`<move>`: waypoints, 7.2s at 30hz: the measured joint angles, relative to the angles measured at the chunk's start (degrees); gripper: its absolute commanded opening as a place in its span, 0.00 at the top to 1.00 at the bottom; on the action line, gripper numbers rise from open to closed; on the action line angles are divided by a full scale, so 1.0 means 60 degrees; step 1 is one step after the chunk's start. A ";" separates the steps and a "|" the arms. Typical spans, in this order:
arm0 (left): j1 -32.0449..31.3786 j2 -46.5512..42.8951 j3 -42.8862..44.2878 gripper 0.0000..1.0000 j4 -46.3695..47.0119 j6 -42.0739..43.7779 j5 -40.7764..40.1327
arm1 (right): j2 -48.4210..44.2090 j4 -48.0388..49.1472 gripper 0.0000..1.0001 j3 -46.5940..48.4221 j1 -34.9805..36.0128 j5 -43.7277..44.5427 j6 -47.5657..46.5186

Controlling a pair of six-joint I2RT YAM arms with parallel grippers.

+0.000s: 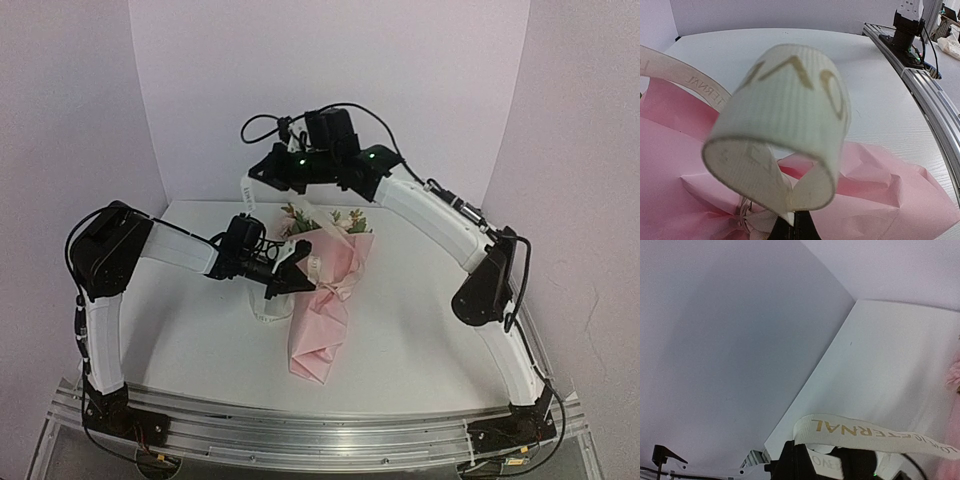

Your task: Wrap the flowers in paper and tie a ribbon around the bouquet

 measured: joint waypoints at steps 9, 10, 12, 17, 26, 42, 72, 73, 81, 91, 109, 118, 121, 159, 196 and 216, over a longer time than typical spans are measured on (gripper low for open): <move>-0.0096 -0.0007 -0.0001 1.00 -0.0036 0.0177 -0.0095 | 0.0578 0.0383 0.30 -0.0603 0.0517 -0.0422 0.0981; -0.0121 -0.0007 -0.0004 1.00 -0.0036 0.0177 -0.0098 | 0.0578 0.0410 0.23 -0.0648 0.0507 -0.0390 0.0998; -0.0163 -0.0021 -0.0040 1.00 -0.0033 0.0166 -0.0101 | 0.0549 0.0508 0.16 -0.0741 0.0457 -0.0348 0.0885; -0.0199 -0.0072 -0.0133 1.00 -0.0030 0.0050 -0.0084 | -0.0465 0.0696 0.12 -0.2153 -0.0046 -0.0780 0.0391; -0.0207 -0.0087 -0.0251 1.00 0.0084 -0.0585 0.0092 | -0.5945 0.2193 0.10 -0.9566 -0.2408 -0.1916 -0.2466; -0.0207 -0.0087 -0.0251 1.00 0.0059 -0.0680 0.0196 | -0.4711 0.7173 0.18 -1.3711 -0.1948 -0.3420 -0.5600; 0.1216 -0.0019 0.2870 0.30 -0.6221 0.3662 0.0584 | -0.4069 0.7896 1.00 -1.3195 -0.1860 -0.3946 -0.4849; 0.1411 -0.0006 0.3263 0.33 -0.6731 0.4215 0.0524 | -0.4078 0.7900 1.00 -1.3207 -0.1860 -0.3905 -0.4850; 0.1628 0.0723 0.3873 0.33 -0.7876 0.6352 -0.1712 | -0.4078 0.7892 1.00 -1.3199 -0.1830 -0.3819 -0.4850; 0.1759 0.1995 0.4543 0.32 -0.7616 0.3226 -0.3389 | -0.4078 0.7889 1.00 -1.3130 -0.1605 -0.3726 -0.4856; 0.1844 0.0948 0.4142 1.00 -0.8317 0.1664 -0.3806 | -0.4045 0.7462 1.00 -1.2628 -0.1576 -0.2859 -0.4436; 0.0565 -0.3278 0.4030 1.00 -1.0190 0.2108 -0.0026 | -0.3696 0.7025 1.00 -1.2028 -0.1568 -0.2213 -0.3935; -0.1248 -0.4176 0.2939 1.00 -0.9208 0.1637 0.0489 | -0.3596 0.6937 1.00 -1.1918 -0.1549 -0.2142 -0.3835; -0.3118 -0.3266 0.1986 0.68 -0.4511 0.1485 -0.0881 | -0.3589 0.6505 1.00 -1.1790 -0.1474 -0.2890 -0.4020; 0.0095 -0.1230 -0.0795 0.99 0.2032 -0.4271 -0.1310 | -0.3589 0.6385 1.00 -1.1305 -0.1419 -0.3388 -0.3884; 0.0369 -0.1209 -0.1322 1.00 0.2776 -0.5954 -0.0882 | -0.5794 0.4525 0.50 -1.3025 0.0658 0.0500 -0.4088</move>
